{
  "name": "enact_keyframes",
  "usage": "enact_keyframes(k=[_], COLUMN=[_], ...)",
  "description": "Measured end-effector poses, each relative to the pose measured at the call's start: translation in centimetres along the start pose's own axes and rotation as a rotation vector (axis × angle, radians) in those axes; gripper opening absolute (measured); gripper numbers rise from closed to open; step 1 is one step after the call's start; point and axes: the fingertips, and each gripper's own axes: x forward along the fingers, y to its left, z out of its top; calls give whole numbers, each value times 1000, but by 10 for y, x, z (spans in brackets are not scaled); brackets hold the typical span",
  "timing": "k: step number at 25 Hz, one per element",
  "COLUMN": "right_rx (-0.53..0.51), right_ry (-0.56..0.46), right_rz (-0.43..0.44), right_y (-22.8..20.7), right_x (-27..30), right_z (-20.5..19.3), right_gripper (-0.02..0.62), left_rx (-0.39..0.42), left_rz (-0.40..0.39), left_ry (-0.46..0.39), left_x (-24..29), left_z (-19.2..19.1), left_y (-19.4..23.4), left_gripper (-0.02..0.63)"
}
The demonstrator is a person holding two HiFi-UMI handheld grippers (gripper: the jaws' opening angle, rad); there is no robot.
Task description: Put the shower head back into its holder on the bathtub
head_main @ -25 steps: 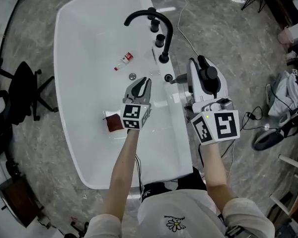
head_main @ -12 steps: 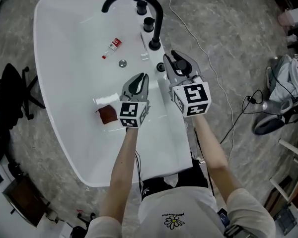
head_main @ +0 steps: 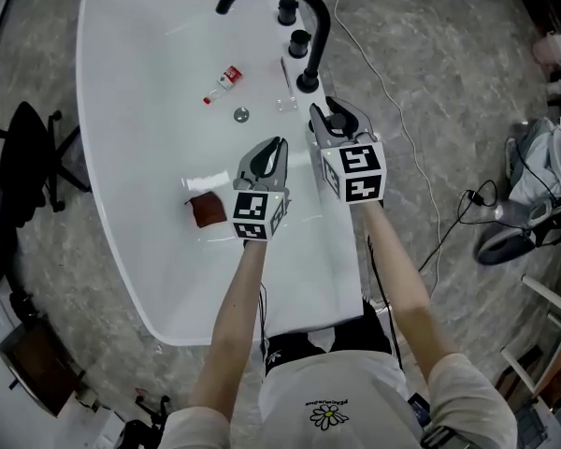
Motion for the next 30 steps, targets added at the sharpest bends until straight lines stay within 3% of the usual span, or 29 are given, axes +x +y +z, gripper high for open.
enact_keyframes(k=[4,8,11,15,20,24,30], right_rx=[14,2,36,60,-92,-84,-72], right_ry=[-102,-224,-268,-248,-160,-152,-196], right_rz=[45,49,46,50,40,27,11], right_y=[13,29,51,91,144,172,205], right_x=[-25,-83,-135,-202,-263,-300,-320], right_z=[46,96,114,96,48,25,27], right_gripper=[126,6,6,6,6,6,6], left_rx=[27,106,140,116,87,95,104], left_rz=[-1,10,19,34,24,9,7], left_ry=[-57,-146,-219,-281,-339,-361,-372], left_x=[-9,-37,-79,-147,-220,-271,-317], left_z=[32,84,117,136,144,138,128], left_y=[-5,-24,-47,-79,-112,-128,-123], left_gripper=[26,26,26,26,26,26,26])
